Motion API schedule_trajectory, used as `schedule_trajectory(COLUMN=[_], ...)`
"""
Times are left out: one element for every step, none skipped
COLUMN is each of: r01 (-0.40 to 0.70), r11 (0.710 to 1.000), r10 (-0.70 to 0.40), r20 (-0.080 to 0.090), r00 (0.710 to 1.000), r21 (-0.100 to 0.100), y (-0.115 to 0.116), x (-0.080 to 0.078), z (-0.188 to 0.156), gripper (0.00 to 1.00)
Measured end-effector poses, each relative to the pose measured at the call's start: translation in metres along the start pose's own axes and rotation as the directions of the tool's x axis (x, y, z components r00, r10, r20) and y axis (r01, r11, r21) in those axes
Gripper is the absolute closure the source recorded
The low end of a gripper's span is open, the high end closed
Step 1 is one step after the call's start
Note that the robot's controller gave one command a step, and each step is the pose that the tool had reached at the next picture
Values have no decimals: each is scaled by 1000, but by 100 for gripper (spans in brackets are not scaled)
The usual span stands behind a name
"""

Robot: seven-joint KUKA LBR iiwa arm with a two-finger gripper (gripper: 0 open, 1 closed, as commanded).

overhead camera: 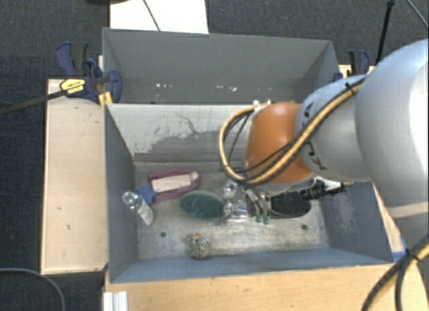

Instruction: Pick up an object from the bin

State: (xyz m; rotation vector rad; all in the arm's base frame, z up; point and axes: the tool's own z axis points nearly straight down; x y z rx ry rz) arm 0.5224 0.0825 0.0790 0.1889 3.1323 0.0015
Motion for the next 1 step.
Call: schedule_trajectory(r01=[201], r11=[980], r10=[-201], r20=[5], r00=[980], r21=[0], y=[1], x=[1], z=[-139], gripper=[100])
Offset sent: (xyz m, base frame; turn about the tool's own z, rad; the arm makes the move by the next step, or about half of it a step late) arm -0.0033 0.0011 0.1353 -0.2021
